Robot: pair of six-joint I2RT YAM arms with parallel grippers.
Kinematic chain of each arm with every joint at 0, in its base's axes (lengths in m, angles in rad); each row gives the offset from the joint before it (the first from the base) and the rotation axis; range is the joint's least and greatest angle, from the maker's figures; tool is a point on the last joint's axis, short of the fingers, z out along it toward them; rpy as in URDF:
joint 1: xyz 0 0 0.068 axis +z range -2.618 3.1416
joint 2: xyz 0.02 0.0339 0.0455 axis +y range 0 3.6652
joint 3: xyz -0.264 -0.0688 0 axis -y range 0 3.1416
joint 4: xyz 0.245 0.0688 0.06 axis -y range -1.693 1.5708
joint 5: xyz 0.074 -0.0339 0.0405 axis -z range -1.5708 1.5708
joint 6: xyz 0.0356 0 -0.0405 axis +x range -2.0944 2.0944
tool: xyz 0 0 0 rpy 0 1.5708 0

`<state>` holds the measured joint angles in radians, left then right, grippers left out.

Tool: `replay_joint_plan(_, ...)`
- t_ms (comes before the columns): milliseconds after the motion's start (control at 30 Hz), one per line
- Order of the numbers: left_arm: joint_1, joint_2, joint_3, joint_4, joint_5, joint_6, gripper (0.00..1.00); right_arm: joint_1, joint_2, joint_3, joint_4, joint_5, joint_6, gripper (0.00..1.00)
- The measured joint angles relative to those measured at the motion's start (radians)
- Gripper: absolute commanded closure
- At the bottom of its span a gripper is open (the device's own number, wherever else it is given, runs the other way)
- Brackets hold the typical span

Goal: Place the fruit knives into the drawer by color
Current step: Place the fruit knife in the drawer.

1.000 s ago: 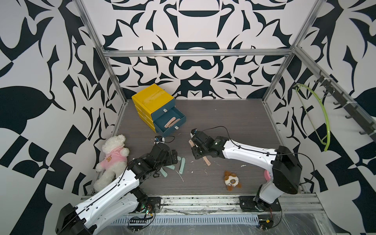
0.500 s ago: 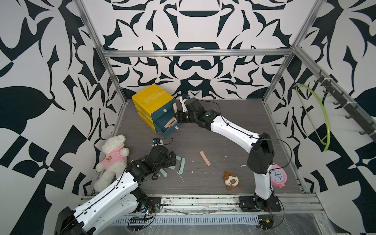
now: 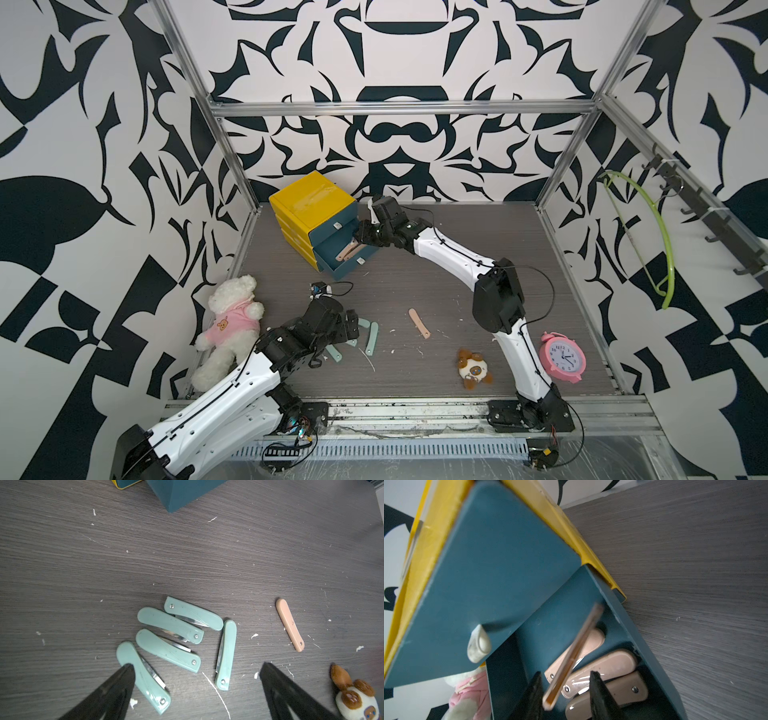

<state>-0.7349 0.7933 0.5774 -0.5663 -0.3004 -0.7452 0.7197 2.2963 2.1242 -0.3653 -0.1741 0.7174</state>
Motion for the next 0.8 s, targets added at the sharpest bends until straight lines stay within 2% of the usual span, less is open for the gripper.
replay_joint_plan(200, 0.0, 0.02, 0.017, 0.001, 0.003, 0.006, 0.01, 0.0, -0.039, -0.011, -0.006, -0.001, -0.01, 0.56)
replay_joint_plan(333, 0.0, 0.029, 0.031, 0.004, 0.013, 0.01, 0.01, 0.0, -0.153, -0.117, 0.002, 0.007, -0.015, 0.56)
replay_joint_plan(600, 0.0, 0.113, 0.082, 0.07, 0.104, 0.024, 0.01, -0.022, -0.483, -0.468, 0.035, 0.086, -0.029, 0.54)
replay_joint_plan(800, -0.023, 0.32, 0.15, 0.185, 0.229, 0.037, 0.05, -0.16, -0.708, -0.788, 0.03, 0.151, -0.012, 0.54)
